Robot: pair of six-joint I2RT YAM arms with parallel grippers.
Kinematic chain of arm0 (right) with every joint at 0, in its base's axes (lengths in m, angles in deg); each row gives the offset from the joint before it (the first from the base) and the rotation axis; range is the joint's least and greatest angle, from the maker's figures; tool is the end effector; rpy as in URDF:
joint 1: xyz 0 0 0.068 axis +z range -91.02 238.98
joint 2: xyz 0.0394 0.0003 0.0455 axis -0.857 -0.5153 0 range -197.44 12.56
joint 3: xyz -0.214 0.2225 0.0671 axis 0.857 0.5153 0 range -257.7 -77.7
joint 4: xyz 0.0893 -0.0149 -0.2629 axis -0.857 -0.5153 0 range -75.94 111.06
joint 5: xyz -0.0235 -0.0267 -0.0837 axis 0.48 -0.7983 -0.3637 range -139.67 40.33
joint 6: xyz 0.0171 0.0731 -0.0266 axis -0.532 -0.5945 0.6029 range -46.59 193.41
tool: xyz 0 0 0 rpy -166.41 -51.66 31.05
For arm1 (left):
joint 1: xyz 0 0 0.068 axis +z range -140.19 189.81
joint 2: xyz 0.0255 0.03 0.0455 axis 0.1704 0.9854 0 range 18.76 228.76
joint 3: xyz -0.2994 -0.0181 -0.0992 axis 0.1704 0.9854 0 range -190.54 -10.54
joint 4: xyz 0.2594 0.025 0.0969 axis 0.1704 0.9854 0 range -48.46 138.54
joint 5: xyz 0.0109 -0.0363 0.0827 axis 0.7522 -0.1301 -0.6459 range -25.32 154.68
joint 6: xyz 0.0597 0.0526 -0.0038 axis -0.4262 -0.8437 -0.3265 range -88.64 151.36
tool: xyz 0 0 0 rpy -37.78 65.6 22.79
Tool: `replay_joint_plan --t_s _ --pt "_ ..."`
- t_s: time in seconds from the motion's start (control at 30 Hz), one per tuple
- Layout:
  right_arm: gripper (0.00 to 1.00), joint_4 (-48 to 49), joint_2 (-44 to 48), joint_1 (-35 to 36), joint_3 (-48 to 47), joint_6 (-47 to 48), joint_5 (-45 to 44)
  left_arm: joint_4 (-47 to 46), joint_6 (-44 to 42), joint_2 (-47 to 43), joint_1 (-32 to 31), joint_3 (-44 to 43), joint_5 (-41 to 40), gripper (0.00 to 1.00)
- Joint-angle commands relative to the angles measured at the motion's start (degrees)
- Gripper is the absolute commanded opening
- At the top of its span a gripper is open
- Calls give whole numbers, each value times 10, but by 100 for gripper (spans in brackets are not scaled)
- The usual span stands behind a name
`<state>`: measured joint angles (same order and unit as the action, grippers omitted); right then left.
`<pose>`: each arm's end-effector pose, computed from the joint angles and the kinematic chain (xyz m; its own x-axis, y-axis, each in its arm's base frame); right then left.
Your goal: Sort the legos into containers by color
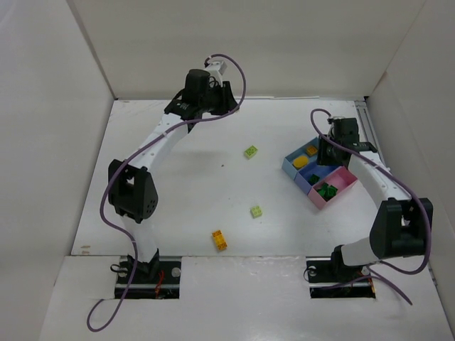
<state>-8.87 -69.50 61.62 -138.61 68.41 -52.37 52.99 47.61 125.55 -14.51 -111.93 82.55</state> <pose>0.3334 0.0123 0.2691 -0.7757 0.0513 -0.6290 0.0514 0.9985 0.0181 0.4556 -0.2290 0.4033 -0.4381 -0.0943 -0.8940 0.5594 0.7499 -0.3532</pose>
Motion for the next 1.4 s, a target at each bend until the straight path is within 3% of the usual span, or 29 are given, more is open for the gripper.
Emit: replay_joint_plan --t_s 0.0,0.2,0.33,0.4,0.57,0.7,0.8,1.03,1.37 --pt "47 13 -4 -3 -5 -8 -4 -14 -15 -4 1 -27 17 0" --pt "72 39 13 -9 -11 3 -10 -51 -41 -4 -35 2 4 0" --pt "73 38 20 -9 -18 -4 3 -91 -41 -4 -60 25 17 0" --pt "73 25 39 -24 -30 -26 -32 -99 -52 -4 -80 30 43 0" --pt "75 -30 134 -96 -30 -129 -100 -109 -118 17 -154 16 57 0" --pt "83 -54 219 -96 -30 -159 -154 -95 -137 66 -199 -31 112 0" --pt "91 -59 282 -96 -9 -179 -182 -117 -137 106 -230 -52 106 0" --pt "91 -71 351 -96 9 -173 -136 -188 -109 153 -274 -71 20 0" --pt "92 -116 378 -96 21 -128 -138 -220 -54 220 -280 -105 14 0"
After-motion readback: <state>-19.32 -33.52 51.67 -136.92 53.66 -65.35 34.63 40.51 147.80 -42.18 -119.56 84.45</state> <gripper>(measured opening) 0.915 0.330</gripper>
